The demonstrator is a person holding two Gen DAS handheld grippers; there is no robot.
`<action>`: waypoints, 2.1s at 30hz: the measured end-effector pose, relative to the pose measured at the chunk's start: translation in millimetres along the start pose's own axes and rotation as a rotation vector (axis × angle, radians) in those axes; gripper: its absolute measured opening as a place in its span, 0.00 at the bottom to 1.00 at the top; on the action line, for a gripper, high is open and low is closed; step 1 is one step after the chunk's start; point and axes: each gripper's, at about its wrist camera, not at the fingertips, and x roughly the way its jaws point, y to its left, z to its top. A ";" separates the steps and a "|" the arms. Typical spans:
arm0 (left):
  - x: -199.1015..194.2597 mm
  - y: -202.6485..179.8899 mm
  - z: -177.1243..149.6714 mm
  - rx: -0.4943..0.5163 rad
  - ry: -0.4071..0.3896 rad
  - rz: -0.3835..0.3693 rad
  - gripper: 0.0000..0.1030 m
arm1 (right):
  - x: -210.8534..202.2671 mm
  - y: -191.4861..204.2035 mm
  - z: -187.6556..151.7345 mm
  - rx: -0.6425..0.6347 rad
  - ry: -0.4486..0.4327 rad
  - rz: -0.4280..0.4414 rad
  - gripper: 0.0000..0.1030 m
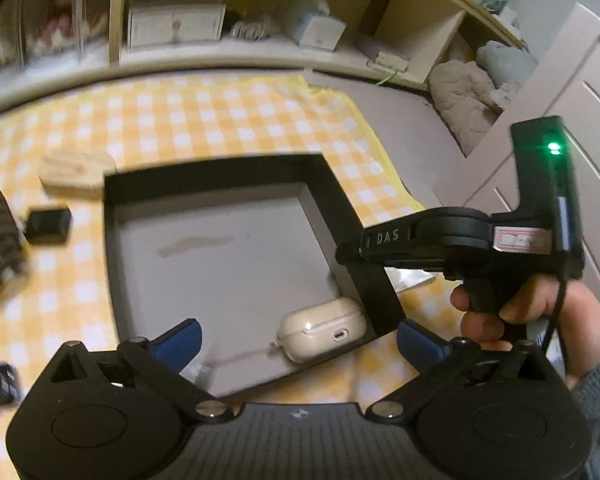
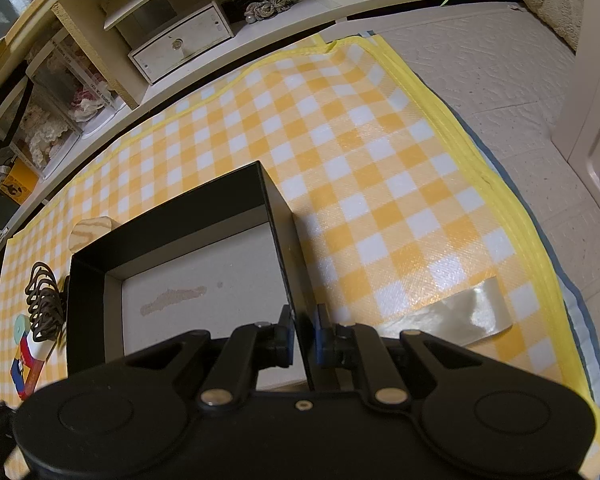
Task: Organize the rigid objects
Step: 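Carry the earbud case into the black box and open the left tool, then move the left tool to the smartwatch and close on it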
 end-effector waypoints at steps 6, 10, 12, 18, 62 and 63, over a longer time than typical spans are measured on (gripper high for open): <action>-24.2 -7.0 -0.8 0.129 -0.077 0.076 1.00 | -0.1 1.0 -0.9 0.000 0.000 -0.001 0.10; -34.9 -7.0 0.9 0.175 -0.080 0.130 1.00 | -0.2 2.3 -1.3 -0.003 0.001 -0.004 0.10; -43.3 -1.6 -0.4 0.176 -0.113 0.119 1.00 | -0.2 2.3 -1.3 -0.003 0.001 -0.005 0.10; -63.9 15.7 -1.1 0.195 -0.170 0.134 1.00 | 0.1 2.2 -0.9 -0.004 0.003 -0.008 0.10; -20.0 204.9 -37.9 -0.300 0.170 0.331 0.46 | 0.8 0.0 -1.6 -0.010 0.008 -0.016 0.10; -19.9 204.0 -38.6 -0.294 0.172 0.328 0.46 | 0.7 -0.6 -1.9 -0.009 0.008 -0.016 0.10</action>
